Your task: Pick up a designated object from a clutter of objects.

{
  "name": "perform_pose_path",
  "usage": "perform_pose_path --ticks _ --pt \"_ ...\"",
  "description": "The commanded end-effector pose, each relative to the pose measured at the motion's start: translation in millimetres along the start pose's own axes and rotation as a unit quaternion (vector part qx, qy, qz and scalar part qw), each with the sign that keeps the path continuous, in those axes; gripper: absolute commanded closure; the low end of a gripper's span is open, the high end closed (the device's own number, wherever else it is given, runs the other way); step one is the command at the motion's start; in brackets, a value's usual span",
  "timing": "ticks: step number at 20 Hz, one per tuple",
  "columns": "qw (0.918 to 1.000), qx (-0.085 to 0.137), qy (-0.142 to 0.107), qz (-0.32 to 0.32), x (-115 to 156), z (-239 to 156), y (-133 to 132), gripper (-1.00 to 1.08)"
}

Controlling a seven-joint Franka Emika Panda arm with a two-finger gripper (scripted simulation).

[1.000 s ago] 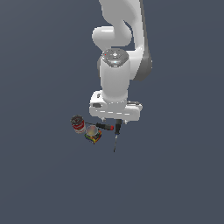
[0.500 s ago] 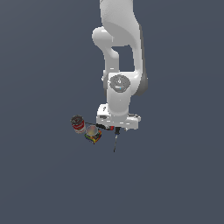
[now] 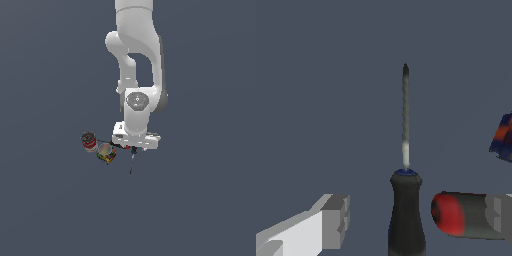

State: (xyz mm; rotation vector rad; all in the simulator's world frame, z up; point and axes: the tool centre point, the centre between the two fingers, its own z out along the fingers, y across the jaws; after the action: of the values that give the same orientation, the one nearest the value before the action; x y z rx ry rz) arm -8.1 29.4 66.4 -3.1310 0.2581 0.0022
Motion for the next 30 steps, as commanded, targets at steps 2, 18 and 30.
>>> perform_pose_path --ticks 2,18,30 --pt "1.0 0.0 0.0 0.0 0 2 0 -0.92" --pt "1.0 0.0 0.001 0.0 0 51 0 -0.92" --pt "0.9999 0.004 0.01 -0.005 4 40 -10 1.08"
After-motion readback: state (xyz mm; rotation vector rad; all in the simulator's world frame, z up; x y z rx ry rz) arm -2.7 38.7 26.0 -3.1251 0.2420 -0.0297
